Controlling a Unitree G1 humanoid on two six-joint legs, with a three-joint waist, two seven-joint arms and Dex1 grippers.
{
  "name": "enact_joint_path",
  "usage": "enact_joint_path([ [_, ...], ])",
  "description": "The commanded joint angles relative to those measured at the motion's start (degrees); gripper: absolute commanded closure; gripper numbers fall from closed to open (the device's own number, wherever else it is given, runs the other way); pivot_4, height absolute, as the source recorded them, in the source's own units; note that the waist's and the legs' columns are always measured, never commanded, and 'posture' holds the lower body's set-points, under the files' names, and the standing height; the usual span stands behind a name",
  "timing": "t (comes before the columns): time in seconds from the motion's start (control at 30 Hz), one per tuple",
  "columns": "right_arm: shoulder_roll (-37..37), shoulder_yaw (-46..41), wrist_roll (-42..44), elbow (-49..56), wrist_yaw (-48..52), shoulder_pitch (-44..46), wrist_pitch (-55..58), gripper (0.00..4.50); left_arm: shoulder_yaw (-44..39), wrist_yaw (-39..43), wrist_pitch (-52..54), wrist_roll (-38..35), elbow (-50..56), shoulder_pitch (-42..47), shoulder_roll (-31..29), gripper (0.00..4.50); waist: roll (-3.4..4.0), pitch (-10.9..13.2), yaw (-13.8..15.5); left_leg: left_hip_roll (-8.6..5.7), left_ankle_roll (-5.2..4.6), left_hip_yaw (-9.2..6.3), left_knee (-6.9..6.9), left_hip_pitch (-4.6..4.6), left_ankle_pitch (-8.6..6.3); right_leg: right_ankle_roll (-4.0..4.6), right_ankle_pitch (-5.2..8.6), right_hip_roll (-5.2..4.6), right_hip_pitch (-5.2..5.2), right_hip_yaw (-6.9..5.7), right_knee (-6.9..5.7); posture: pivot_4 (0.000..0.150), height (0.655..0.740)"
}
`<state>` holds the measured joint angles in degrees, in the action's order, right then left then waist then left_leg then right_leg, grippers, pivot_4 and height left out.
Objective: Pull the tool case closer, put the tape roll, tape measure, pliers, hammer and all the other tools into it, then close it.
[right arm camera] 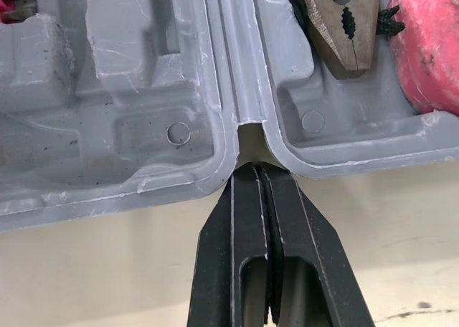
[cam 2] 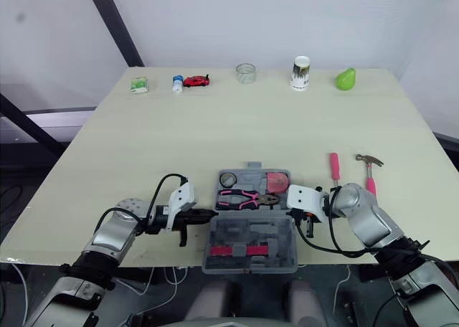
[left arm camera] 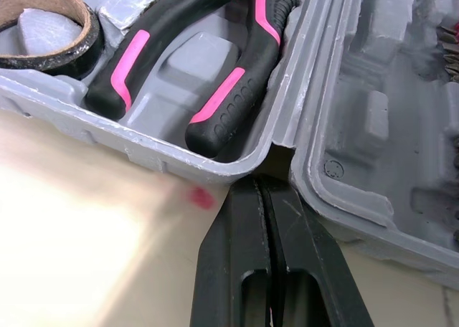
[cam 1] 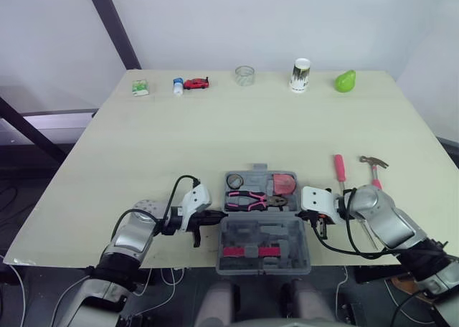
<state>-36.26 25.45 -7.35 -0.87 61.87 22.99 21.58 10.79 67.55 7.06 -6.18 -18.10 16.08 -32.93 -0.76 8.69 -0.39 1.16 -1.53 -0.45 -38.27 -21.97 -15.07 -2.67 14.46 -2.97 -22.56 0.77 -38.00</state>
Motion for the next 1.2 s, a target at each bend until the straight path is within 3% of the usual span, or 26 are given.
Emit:
enact_joint_path([
  [0.03, 1.85, 0.24, -0.08, -0.32, -0.96, 1.29, -2.21, 4.48, 2.05, -2.24, 0.58, 1.69, -0.58, 1.14, 2.14, 4.42, 0.0, 0.0, 0.05, 0.0, 0.0, 0.0, 0.0, 0.0, 0.0, 0.0, 0.0, 0.0, 0.0, 0.0, 0.0, 0.15, 0.74],
  [1.2, 3.85, -1.98, -2.86, -7.62, -0.64, 3.94, -5.48, 4.48, 2.31, -3.8, -1.13, 4.73, -6.55, 7.33, 7.33, 4.42, 0.0, 0.0, 0.61, -0.04, 0.0, -0.01, -0.01, 0.0, 0.0, -0.03, -0.02, -0.02, 0.05, 0.01, 0.03, 0.15, 0.74],
])
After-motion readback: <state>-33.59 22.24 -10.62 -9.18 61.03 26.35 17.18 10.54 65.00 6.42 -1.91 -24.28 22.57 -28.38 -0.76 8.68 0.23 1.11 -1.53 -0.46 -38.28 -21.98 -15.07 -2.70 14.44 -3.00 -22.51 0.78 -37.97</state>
